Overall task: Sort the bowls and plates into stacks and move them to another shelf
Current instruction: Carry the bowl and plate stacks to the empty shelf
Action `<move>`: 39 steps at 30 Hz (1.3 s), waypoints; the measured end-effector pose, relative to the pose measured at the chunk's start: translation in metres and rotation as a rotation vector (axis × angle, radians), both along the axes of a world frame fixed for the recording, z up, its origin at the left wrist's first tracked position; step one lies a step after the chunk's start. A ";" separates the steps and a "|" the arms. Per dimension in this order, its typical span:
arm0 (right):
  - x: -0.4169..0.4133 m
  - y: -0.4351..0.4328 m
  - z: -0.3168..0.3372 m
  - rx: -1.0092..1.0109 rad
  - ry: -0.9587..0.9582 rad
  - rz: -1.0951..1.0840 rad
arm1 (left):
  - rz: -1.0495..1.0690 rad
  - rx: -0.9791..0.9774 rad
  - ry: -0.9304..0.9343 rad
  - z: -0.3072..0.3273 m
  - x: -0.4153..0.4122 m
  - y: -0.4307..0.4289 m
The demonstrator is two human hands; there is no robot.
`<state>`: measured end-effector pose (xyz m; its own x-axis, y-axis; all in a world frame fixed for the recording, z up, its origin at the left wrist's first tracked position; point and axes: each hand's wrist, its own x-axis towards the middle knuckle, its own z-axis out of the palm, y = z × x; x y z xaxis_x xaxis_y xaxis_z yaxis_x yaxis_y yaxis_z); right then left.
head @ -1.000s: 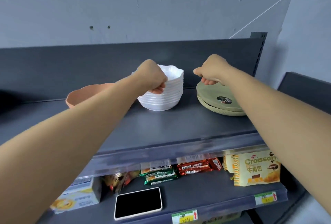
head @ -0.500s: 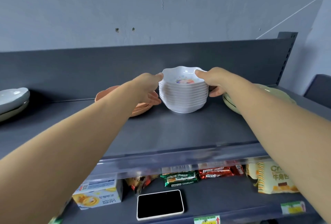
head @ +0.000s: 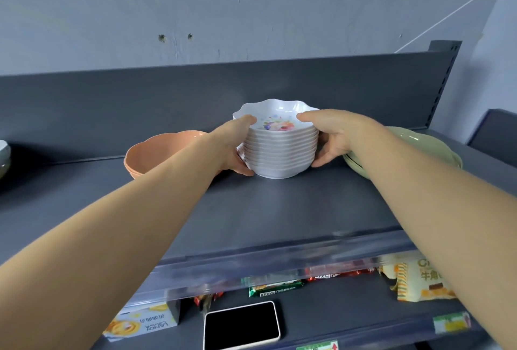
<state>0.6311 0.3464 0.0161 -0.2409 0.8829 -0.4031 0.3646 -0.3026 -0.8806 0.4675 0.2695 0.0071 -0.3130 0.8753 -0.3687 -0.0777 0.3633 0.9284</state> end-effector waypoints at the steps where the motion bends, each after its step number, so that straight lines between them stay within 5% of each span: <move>1: 0.000 0.000 -0.001 -0.004 0.007 0.004 | 0.008 0.005 -0.005 0.000 0.001 0.001; 24: 0.015 -0.076 0.025 0.147 0.101 -0.120 | 0.025 0.136 0.131 0.026 0.028 -0.049; 39: 0.016 -0.220 0.044 0.263 0.147 -0.542 | -0.326 0.208 0.221 0.057 0.032 -0.123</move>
